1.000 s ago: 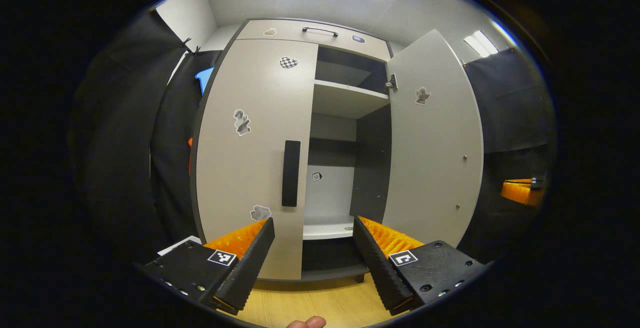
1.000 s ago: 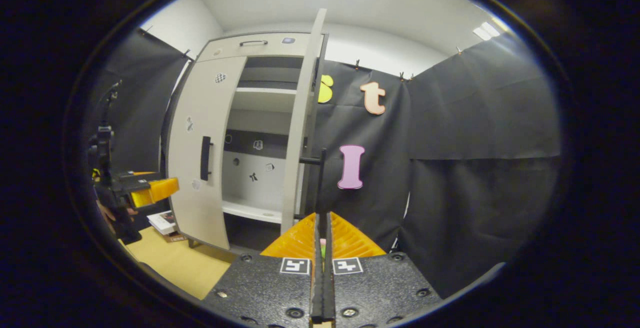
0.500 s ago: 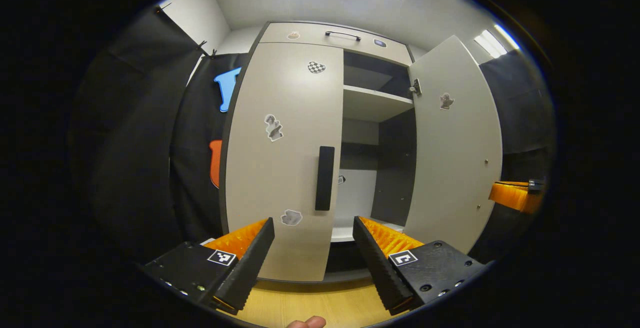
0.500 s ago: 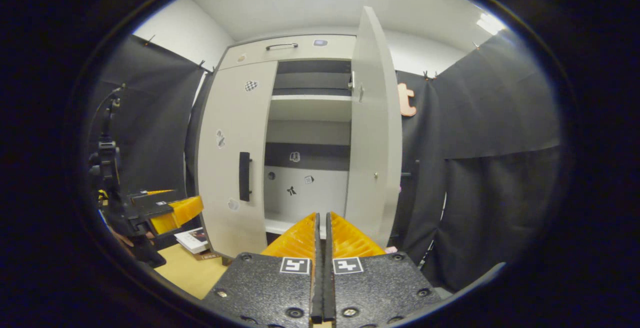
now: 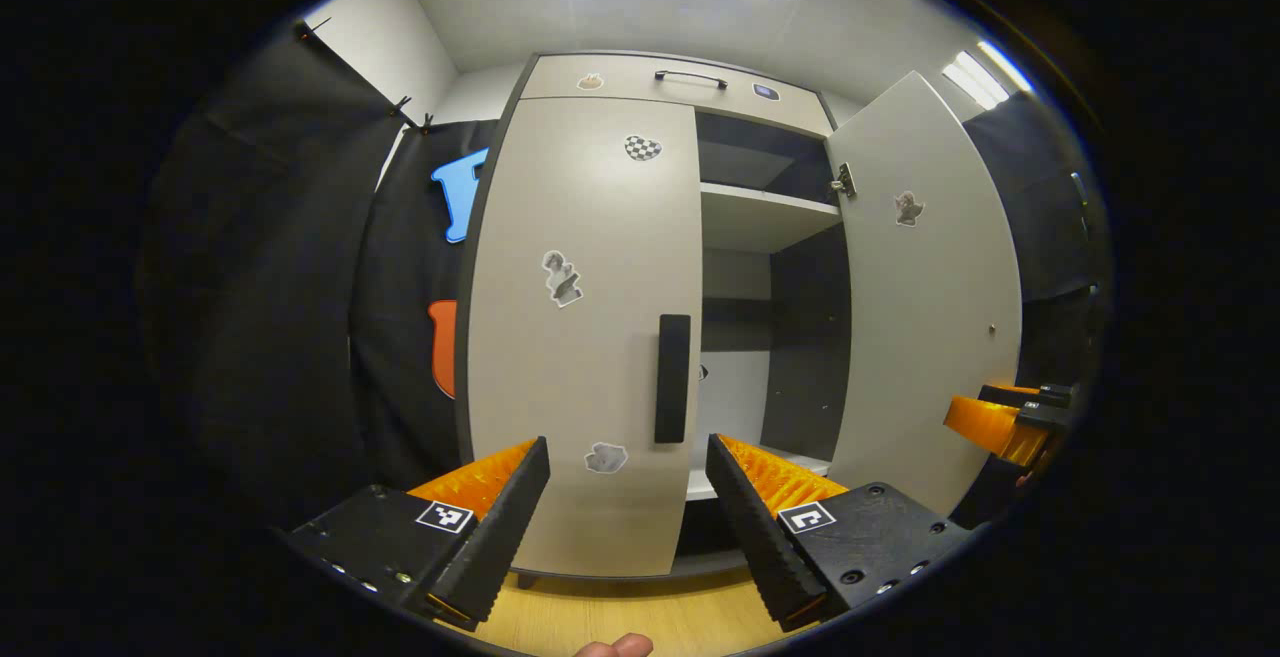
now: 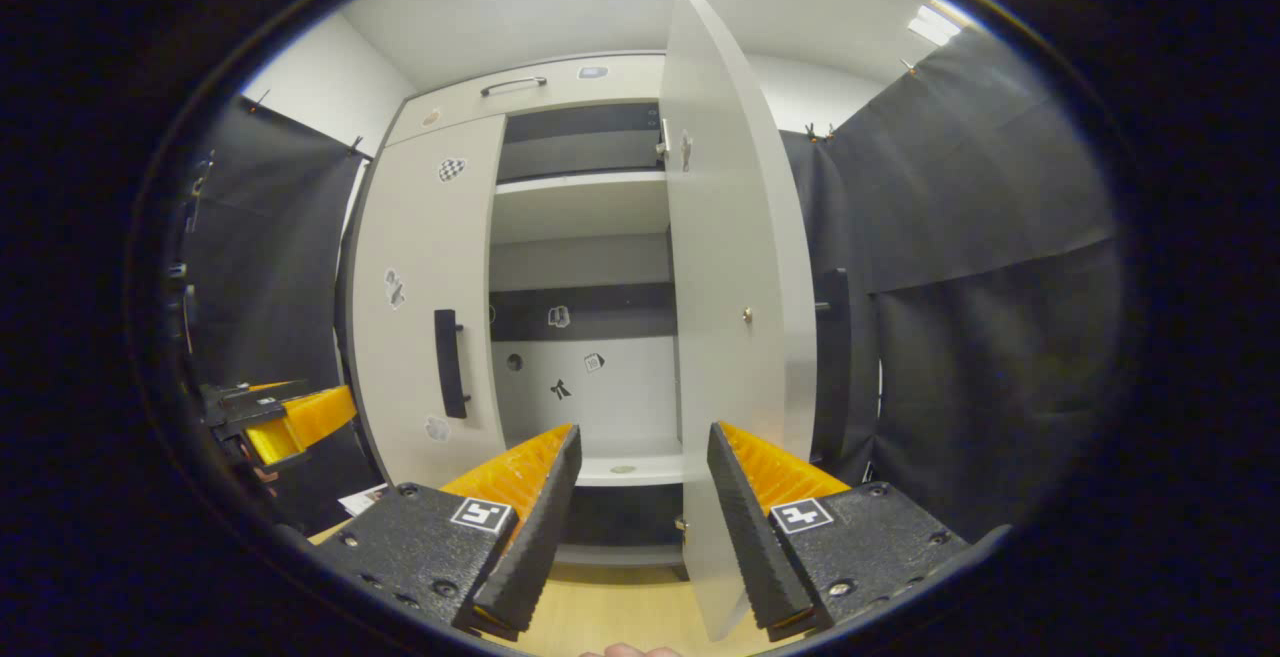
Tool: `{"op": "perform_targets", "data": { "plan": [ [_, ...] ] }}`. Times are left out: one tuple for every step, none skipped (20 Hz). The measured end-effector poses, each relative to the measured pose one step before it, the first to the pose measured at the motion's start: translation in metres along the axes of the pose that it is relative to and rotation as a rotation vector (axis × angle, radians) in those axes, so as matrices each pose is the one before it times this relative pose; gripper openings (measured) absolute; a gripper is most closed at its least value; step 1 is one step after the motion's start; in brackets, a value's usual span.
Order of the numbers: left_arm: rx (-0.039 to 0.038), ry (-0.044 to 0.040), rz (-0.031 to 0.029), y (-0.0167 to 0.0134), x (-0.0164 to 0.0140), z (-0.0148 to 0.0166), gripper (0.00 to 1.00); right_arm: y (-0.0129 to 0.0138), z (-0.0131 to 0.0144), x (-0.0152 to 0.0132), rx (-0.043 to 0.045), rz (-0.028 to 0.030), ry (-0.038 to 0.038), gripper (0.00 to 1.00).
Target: Open the right door of the double-door shoe cabinet with the right hand, and open the left door with the left hand.
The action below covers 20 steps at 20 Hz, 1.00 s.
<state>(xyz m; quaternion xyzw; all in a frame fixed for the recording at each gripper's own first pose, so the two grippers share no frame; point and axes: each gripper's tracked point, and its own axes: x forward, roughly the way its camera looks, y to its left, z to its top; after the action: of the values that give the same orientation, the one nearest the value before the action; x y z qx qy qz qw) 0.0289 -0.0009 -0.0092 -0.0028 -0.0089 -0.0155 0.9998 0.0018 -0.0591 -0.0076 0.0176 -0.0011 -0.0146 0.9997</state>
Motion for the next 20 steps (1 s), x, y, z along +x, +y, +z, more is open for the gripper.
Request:
{"op": "perform_targets", "data": {
  "plan": [
    [0.00128, 0.00263, -0.01789, -0.00768, 0.01377, 0.00043, 0.95, -0.00097, 0.00271, -0.00220, -0.01049, -0.00151, -0.00813, 0.80],
    [0.00639, 0.00755, -0.00966, -0.00527, 0.01421, -0.00125, 0.95, -0.00257, 0.00271, -0.00311, -0.01024, -0.00469, -0.01175, 0.80],
    [0.01169, 0.00654, -0.00317, -0.00441, 0.01523, -0.00156, 0.95, -0.00178, 0.00284, -0.00276, -0.01070, -0.00152, -0.01083, 0.80],
    [0.01207, 0.01474, 0.00272, -0.00231, 0.01469, -0.00445, 0.95, -0.00177, 0.00166, -0.00281, -0.01025, -0.00402, -0.00791, 0.80],
    [0.00788, 0.00884, -0.00445, -0.00423, 0.01254, -0.00278, 0.95, -0.00340, 0.00142, -0.00300, -0.01049, -0.00688, -0.00522, 0.80],
    [0.00541, 0.00022, -0.00066, -0.00327, 0.01296, -0.00160, 0.95, -0.00143, 0.00159, -0.00165, -0.00859, -0.00657, -0.00312, 0.80],
    [0.00708, -0.00138, 0.00469, -0.00156, 0.01029, -0.00144, 0.95, -0.00080, 0.00130, -0.00055, -0.00212, 0.00216, -0.00244, 0.80],
    [0.00587, 0.00243, 0.00995, 0.00074, 0.01138, -0.00311, 0.95, -0.00025, -0.00115, -0.00116, 0.00204, 0.00144, 0.00312, 0.80],
    [0.00363, 0.01498, 0.00705, -0.00097, 0.00704, -0.00463, 0.95, -0.00011, -0.00085, -0.00052, 0.00413, 0.00160, 0.00533, 0.80],
    [0.00058, 0.01061, 0.00166, -0.00216, 0.00643, -0.00357, 0.95, -0.00001, -0.00231, -0.00141, 0.00173, 0.00251, 0.00574, 0.80],
    [0.00263, 0.00676, 0.00389, -0.00079, 0.00591, -0.00177, 0.95, 0.00021, -0.00060, -0.00077, 0.00211, 0.00382, 0.00319, 0.80],
    [0.00667, 0.00116, 0.00444, -0.00040, 0.00394, -0.00075, 0.95, -0.00023, -0.00029, -0.00024, -0.00070, 0.00168, 0.00056, 0.80],
    [0.00326, -0.00252, 0.00542, -0.00150, 0.00216, 0.00029, 0.95, -0.00018, -0.00028, 0.00002, -0.00433, -0.00017, 0.00004, 0.80],
    [0.00435, -0.01103, -0.00067, -0.00165, 0.00331, 0.00264, 0.95, -0.00096, -0.00043, -0.00024, -0.00498, 0.00017, 0.00032, 0.80],
    [0.00983, -0.00876, 0.00527, -0.00025, 0.00275, 0.00306, 0.95, 0.00017, 0.00016, 0.00034, -0.00558, 0.00153, -0.00156, 0.80],
    [0.01100, -0.01273, 0.00875, 0.00110, 0.00335, 0.00475, 0.95, -0.00027, -0.00128, 0.00068, -0.00503, 0.00301, 0.00180, 0.80],
    [0.00761, -0.01458, 0.00251, -0.00017, 0.00295, 0.00481, 0.95, 0.00004, -0.00101, 0.00025, -0.00441, 0.00079, 0.00406, 0.80],
    [0.00510, -0.00642, 0.00266, -0.00050, 0.00295, 0.00288, 0.95, -0.00020, -0.00231, 0.00047, -0.00085, 0.00306, 0.00278, 0.80],
    [-0.00057, -0.00037, 0.00267, 0.00061, 0.00273, 0.00077, 0.96, 0.00018, -0.00071, 0.00047, 0.00199, 0.00388, 0.00286, 0.80],
    [-0.00834, 0.01394, 0.00003, -0.00003, 0.00440, -0.00259, 0.98, 0.00174, -0.00088, 0.00094, 0.00287, 0.00485, 0.00256, 0.80]
  ]
}}
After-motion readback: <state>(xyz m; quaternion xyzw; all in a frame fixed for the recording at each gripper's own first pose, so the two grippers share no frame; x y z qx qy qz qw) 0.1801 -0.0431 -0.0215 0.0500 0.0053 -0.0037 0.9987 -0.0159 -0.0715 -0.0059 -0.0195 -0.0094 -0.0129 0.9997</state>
